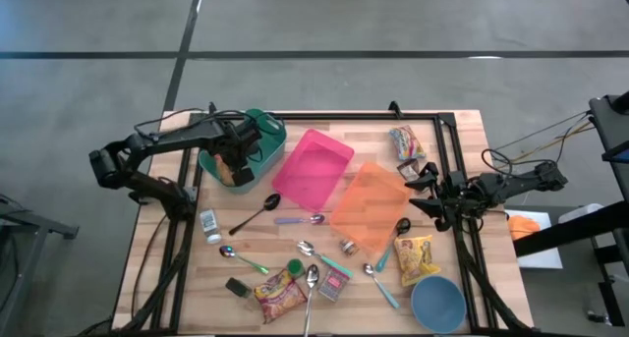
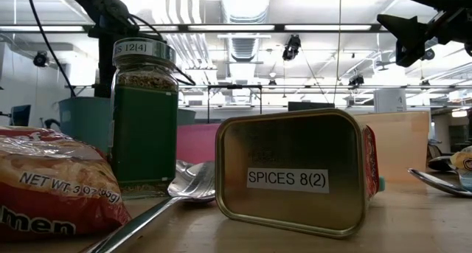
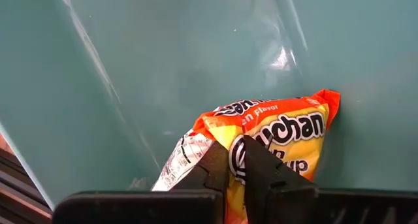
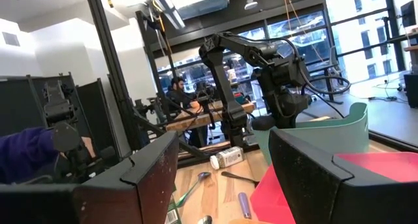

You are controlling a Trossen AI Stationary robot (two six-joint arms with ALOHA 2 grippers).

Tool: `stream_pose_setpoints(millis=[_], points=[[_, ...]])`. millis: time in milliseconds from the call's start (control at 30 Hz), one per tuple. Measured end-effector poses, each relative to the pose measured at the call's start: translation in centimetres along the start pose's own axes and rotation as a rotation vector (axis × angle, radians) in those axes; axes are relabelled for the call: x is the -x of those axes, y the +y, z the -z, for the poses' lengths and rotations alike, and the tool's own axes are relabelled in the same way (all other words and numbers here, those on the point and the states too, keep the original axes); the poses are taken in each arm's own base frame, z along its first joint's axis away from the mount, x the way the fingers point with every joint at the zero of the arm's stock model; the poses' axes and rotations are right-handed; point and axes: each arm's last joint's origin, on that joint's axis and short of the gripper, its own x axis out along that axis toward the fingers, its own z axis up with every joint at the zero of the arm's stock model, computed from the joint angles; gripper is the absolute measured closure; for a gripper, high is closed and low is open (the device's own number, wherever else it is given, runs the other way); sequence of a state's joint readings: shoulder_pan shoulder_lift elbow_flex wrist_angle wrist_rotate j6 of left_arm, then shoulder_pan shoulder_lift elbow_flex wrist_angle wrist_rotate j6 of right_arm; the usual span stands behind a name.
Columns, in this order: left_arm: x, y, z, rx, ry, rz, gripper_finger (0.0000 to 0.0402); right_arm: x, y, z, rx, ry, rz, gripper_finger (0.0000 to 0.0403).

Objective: Pick & Place Food Item
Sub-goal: Put the orange noodle pack into the green bin

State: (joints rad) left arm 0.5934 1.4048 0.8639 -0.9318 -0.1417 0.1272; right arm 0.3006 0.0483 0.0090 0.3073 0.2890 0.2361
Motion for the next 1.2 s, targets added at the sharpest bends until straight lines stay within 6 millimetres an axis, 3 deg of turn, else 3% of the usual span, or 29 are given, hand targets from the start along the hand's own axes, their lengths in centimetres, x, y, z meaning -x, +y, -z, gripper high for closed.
stream_pose_setpoints(millis=[967,1200], points=[[-0.02,0.04,0.01,0.003,0.003,-0.015,0.0364,0.00,-0.01,0.04,0.001,0.004,0.001,0.0168],[-0.02,0.04,0.01,0.003,0.003,-0.016,0.0301,0.00,-0.01,0.04,0.001,0.004,0.001,0.0168]])
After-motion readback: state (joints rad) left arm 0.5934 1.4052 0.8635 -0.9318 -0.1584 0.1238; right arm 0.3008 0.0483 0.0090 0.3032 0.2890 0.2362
